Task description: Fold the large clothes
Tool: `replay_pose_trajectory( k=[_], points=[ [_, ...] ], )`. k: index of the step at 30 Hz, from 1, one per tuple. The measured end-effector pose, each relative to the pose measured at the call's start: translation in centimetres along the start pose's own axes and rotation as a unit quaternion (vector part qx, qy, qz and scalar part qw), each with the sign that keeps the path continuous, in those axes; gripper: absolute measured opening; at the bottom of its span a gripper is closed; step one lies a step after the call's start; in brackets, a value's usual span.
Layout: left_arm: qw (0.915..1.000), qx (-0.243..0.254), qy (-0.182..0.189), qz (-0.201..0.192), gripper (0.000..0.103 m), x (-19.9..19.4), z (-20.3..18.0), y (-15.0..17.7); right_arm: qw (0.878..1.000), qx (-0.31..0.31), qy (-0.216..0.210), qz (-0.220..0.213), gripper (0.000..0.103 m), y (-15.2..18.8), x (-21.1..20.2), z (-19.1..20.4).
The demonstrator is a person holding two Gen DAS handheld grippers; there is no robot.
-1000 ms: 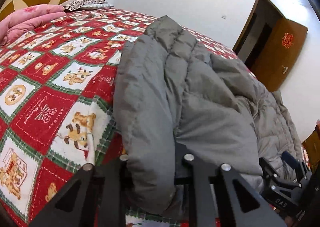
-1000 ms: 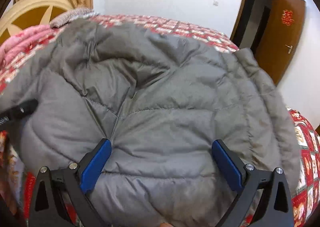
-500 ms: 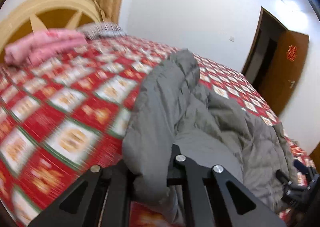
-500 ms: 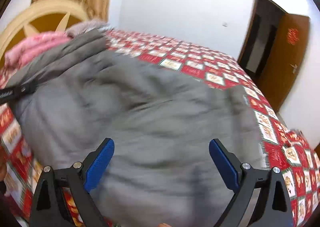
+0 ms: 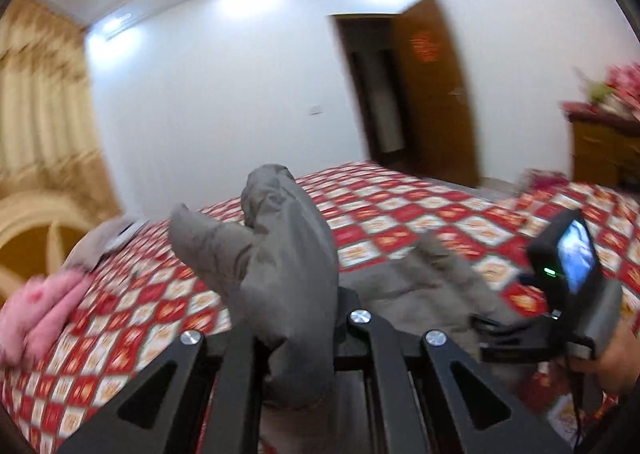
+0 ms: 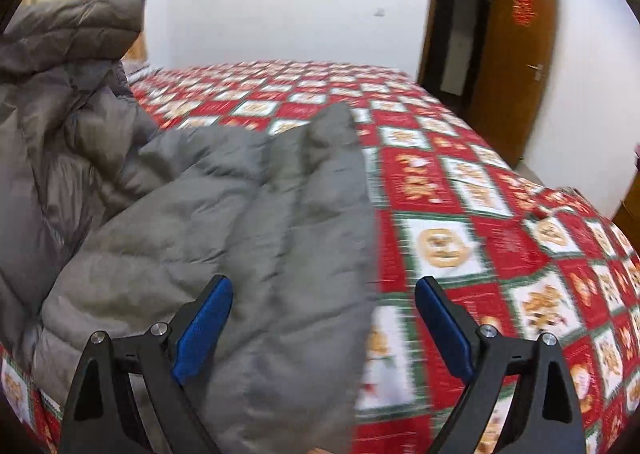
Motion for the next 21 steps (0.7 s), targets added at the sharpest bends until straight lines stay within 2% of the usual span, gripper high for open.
replay_pose_trajectory(
  k=[3,4,7,10,14,21],
  points=[
    [0.9980,0.054,0.034,-0.007,0.007,0.2,-4.6,0.8,1.000,0.017,0.012,0.002,0.093,0.9,-0.9,-2.0],
    [0.9959,0.072,0.056,-0.001,0.007,0.4,-6.7,1.4,1.000,0.027,0.011,0.003,0.093,1.3,-1.1,-2.7],
    [0.9919,0.091,0.088,0.011,0.007,1.2,-10.3,2.6,0.999,0.054,0.003,0.006,0.093,2.4,-1.4,-4.2],
    [0.9890,0.102,0.105,0.022,0.007,2.4,-12.4,3.9,0.998,0.066,-0.001,0.006,0.093,3.2,-1.7,-5.1],
    [0.9856,0.088,0.136,0.049,0.007,2.9,-14.2,5.3,0.996,0.090,-0.009,0.001,0.093,4.3,-1.6,-6.8],
    [0.9829,0.101,0.140,0.063,0.008,2.8,-15.6,7.1,0.994,0.113,-0.007,0.006,0.093,6.1,-0.4,-8.6]
  ],
)
Point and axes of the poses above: each gripper's, at about its wrist camera, not at the fingertips, and x roughly the way its jaws point, z to its left, y to its underside, the point moved 6 cm from there along x, roughly the way its jaws point, and after that the axes turned 14 degrees about -y, right-handed, at the moved point
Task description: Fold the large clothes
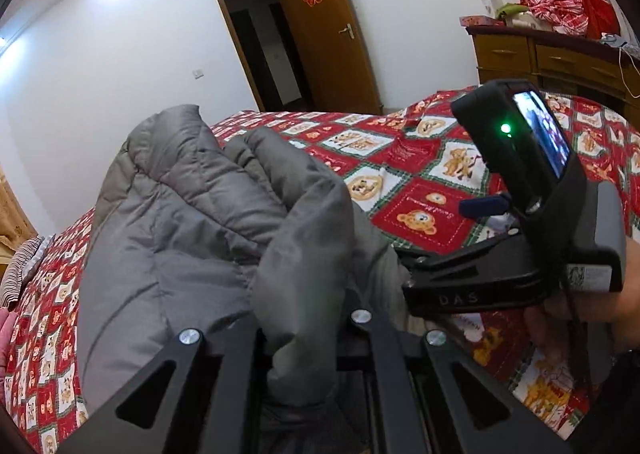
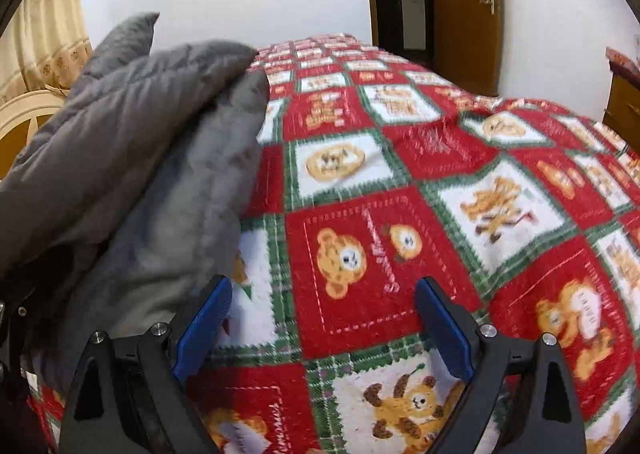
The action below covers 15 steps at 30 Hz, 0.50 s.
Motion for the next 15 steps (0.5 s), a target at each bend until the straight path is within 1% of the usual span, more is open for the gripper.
replay_pose_trajectory(
  k=[2,6,7,15],
  points=[
    [1.0000,-0.001,-0.004,0.000,0.010,-0.20,0.30,0.13,1.000,-0.010,0.006,-0.005,0.093,0.09,-0.02,0.10],
    [0.9999,0.005,-0.016,-0.001,0.013,-0.11,0.30,0.17,1.000,-0.012,0.007,-0.007,0.093,0.11,-0.07,0.12],
    [0.9998,0.006,-0.020,-0.001,0.015,-0.23,0.29,0.19,1.000,-0.013,0.009,-0.008,0.093,0.15,-0.09,0.18],
    [0.9997,-0.002,-0.023,0.002,0.015,0.51,-0.19,0.09,1.000,-0.024,0.018,-0.002,0.093,0.14,0.23,0.13]
  ],
)
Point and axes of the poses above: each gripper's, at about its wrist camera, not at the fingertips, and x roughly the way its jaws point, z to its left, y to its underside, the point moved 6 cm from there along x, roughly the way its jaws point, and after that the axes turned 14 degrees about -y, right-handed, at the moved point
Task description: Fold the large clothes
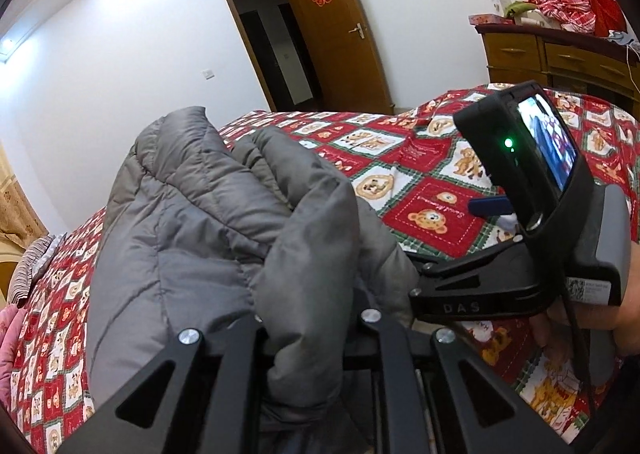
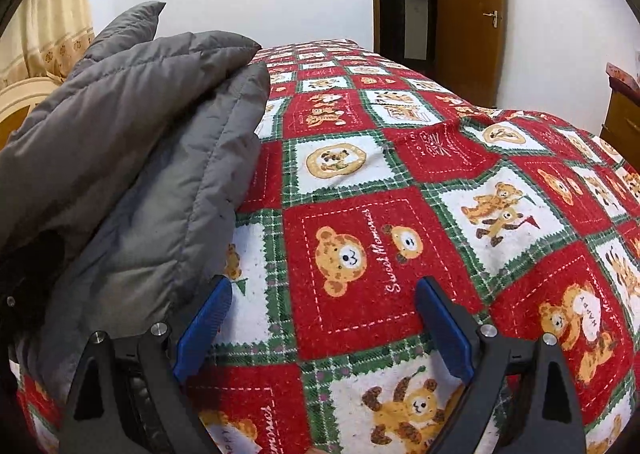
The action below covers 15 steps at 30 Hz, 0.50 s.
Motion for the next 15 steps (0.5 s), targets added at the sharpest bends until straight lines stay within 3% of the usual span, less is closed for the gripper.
replay_pose_trajectory(
  k=[3,6,13,14,15],
  points=[
    [1.0000,-0.002,-0.001,0.002,0.024,-0.2,0.0,-0.1,1.000,-0.003,0.005,0.002,0.093,0.0,0.0,0.0],
    [1.0000,-0.002,-0.005,-0.004,0.052,-0.8,-0.2,-0.4,1.000,-0.011,0.015,0.007,0.093,0.1,0.1,0.0],
    [0.9999,-0.009,-0.010,-0.010,0.056,-1.8,-0.2,-1.2,0.999,-0.017,0.028,0.010,0.093,0.0,0.2,-0.3],
    [0.9997,-0.015,-0.009,-0.018,0.057,-2.5,0.1,-1.5,0.999,-0.017,0.031,0.009,0.093,0.0,0.1,-0.4],
    [0.9994,-0.018,-0.013,-0.027,0.068,-3.2,0.4,-1.9,0.999,-0.016,0.031,0.008,0.093,0.0,0.1,-0.5]
  ],
)
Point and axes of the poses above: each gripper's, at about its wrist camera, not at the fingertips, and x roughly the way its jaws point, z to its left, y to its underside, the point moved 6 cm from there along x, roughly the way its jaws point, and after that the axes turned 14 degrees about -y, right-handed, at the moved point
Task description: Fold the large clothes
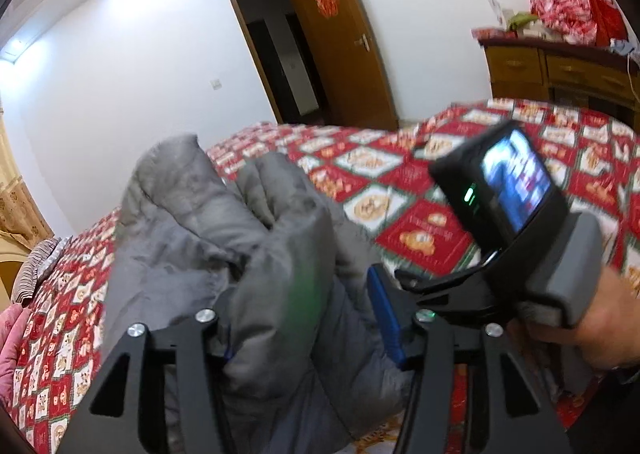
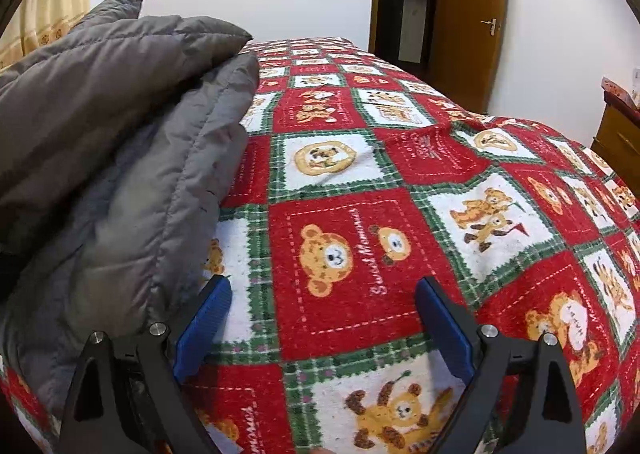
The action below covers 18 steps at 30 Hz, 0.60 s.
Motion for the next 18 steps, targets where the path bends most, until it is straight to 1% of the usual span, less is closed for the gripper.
replay_pose_trajectory(
  k=[1,2,3,5,8,10,11,12,15,18],
  points=[
    [0.9999,-0.002,-0.009,-0.009,0.085,-0.7,0.3,-0.4,1.000,0.002,0.000,0.000,0.094,0.0,0.0,-0.2],
    [0.9996,-0.003,-0.018,-0.020,0.092,-1.3,0.7,-0.6,1.000,0.002,0.002,0.000,0.094,0.0,0.1,-0.3],
    [0.9989,-0.006,-0.032,-0.034,0.095,-2.0,1.3,-0.9,1.000,0.000,0.005,0.000,0.095,-0.1,0.1,-0.3],
    [0.9980,-0.011,-0.047,-0.040,0.095,-2.7,2.7,-1.0,1.000,-0.002,0.012,0.001,0.096,-0.1,0.1,-0.5],
    [0.9953,-0.052,-0.073,-0.036,0.095,-3.1,6.6,-1.1,1.000,0.000,0.022,0.001,0.098,-0.2,0.1,-1.2],
    [0.9913,-0.078,-0.099,-0.037,0.102,-3.2,9.4,-0.8,1.000,0.001,0.024,0.001,0.099,-0.2,0.1,-1.4],
    [0.9879,-0.090,-0.121,-0.036,0.103,-3.0,11.1,-0.5,1.000,0.002,0.025,0.000,0.099,-0.2,0.2,-1.5],
    [0.9851,-0.102,-0.136,-0.029,0.103,-2.4,12.6,-0.1,1.000,0.002,0.025,0.000,0.099,-0.2,0.2,-1.5],
    [0.9785,-0.130,-0.160,0.009,0.103,0.6,16.1,1.5,1.000,-0.001,0.028,-0.002,0.100,-0.1,0.2,-1.4],
    [0.9715,-0.143,-0.185,0.037,0.103,3.1,18.1,3.0,1.000,-0.001,0.028,-0.002,0.100,-0.1,0.2,-1.4]
  ],
)
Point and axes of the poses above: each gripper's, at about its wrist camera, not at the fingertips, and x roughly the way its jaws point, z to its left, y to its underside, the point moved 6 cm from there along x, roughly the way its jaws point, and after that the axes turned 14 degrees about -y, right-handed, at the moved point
